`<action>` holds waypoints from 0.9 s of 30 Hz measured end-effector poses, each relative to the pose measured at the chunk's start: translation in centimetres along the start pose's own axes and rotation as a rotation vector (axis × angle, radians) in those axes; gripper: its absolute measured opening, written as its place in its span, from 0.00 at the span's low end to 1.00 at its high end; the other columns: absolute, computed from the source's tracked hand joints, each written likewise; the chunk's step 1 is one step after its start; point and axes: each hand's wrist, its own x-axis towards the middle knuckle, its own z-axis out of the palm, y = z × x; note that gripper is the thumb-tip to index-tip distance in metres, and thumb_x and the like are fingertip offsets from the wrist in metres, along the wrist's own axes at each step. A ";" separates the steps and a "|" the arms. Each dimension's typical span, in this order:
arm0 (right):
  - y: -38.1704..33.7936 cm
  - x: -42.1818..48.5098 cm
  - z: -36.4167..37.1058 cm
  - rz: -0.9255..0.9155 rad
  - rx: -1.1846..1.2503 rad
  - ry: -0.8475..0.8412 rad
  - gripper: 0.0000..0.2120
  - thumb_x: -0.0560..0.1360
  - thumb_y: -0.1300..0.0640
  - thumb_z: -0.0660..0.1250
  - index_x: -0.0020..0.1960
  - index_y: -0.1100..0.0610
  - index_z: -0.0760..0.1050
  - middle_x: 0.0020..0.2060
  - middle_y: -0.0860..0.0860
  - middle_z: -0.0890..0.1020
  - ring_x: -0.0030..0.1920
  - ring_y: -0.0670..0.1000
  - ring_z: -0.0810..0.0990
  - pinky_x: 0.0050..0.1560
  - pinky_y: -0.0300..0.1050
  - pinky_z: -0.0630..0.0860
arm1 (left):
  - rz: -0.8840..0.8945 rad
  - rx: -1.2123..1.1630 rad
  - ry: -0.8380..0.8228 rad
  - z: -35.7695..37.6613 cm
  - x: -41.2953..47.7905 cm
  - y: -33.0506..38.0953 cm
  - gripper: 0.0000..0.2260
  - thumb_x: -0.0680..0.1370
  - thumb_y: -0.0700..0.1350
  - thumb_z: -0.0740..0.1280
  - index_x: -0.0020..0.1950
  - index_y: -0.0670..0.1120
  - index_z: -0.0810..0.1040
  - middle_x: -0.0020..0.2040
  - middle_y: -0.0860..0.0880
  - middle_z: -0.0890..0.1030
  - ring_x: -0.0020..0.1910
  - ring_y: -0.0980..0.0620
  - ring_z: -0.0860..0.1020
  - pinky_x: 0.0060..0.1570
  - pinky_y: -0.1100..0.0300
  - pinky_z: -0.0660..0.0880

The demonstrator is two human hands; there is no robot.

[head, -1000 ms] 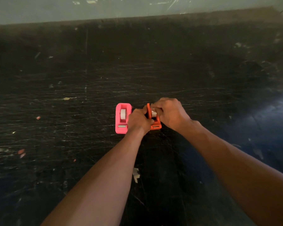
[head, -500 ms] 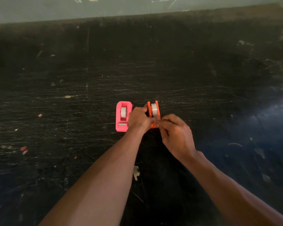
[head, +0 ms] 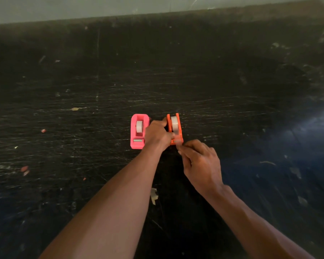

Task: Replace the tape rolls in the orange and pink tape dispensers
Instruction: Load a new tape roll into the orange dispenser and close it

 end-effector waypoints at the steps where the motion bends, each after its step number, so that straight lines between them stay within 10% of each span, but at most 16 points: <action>1: 0.1 -0.1 0.2 0.002 -0.003 -0.012 0.09 0.76 0.59 0.69 0.55 0.53 0.83 0.48 0.49 0.82 0.44 0.49 0.81 0.43 0.52 0.79 | 0.005 0.002 -0.002 0.0 0.0 0.0 0.28 0.76 0.38 0.72 0.75 0.50 0.71 0.68 0.44 0.79 0.64 0.43 0.79 0.62 0.47 0.79; 27: 0.5 3.1 1.7 0.174 0.083 -0.112 0.22 0.76 0.57 0.69 0.69 0.57 0.71 0.53 0.52 0.80 0.50 0.49 0.79 0.52 0.45 0.78 | -0.003 -0.066 -0.048 -0.2 0.4 -0.3 0.24 0.76 0.39 0.72 0.71 0.50 0.75 0.58 0.45 0.83 0.57 0.46 0.82 0.58 0.48 0.81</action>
